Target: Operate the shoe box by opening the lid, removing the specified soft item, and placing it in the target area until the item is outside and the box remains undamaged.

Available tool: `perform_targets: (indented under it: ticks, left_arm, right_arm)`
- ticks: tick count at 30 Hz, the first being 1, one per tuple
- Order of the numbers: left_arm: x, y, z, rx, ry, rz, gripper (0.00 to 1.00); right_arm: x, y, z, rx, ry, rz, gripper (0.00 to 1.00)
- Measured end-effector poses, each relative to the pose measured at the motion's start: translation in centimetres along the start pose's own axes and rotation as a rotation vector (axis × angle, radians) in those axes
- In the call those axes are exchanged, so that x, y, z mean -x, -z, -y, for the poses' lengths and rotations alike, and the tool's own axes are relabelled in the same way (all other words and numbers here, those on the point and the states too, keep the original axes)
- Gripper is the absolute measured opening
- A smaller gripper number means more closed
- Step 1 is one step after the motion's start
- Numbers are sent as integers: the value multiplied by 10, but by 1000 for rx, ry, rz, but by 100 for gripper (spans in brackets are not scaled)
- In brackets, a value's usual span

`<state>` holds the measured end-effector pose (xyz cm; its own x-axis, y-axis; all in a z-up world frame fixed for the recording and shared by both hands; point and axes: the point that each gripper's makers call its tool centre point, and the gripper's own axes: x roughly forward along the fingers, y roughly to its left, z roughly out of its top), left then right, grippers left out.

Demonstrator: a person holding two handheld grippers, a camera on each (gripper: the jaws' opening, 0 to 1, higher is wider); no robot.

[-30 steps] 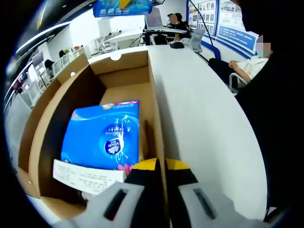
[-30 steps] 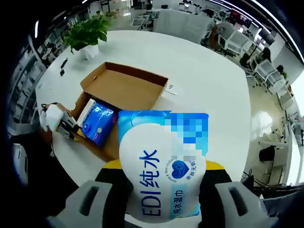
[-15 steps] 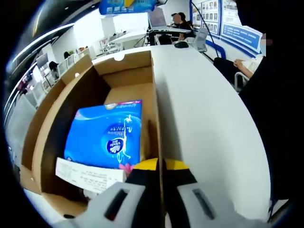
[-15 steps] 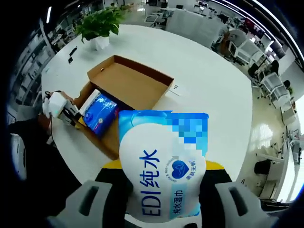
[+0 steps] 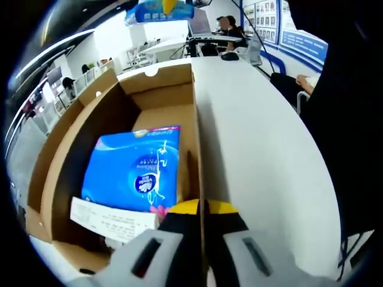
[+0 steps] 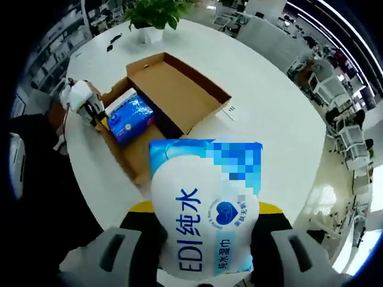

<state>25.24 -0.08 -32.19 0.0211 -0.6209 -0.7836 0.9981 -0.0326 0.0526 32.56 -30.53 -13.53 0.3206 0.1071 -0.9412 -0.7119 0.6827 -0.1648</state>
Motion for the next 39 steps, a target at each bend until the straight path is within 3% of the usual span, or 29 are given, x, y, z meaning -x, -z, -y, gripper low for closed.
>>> perform_targets:
  ticks: [8, 13, 17, 33, 39]
  left_arm:
    - [0, 0, -1, 35, -7, -21, 1]
    - [0, 0, -1, 52, -19, -33, 1]
    - [0, 1, 0, 67, -28, -43, 1]
    - [-1, 1, 0, 83, -44, -51, 1]
    - [-1, 1, 0, 80, -46, -49, 1]
  right_arm:
    - [-10, 3, -2, 207, -43, 28, 60]
    - [-19, 8, 1, 226, -52, 35, 60]
    - [-29, 13, 5, 291, -74, 51, 60]
    - [-70, 30, 11, 457, -126, 8, 60]
    - [-77, 31, 9, 477, -134, 21, 59]
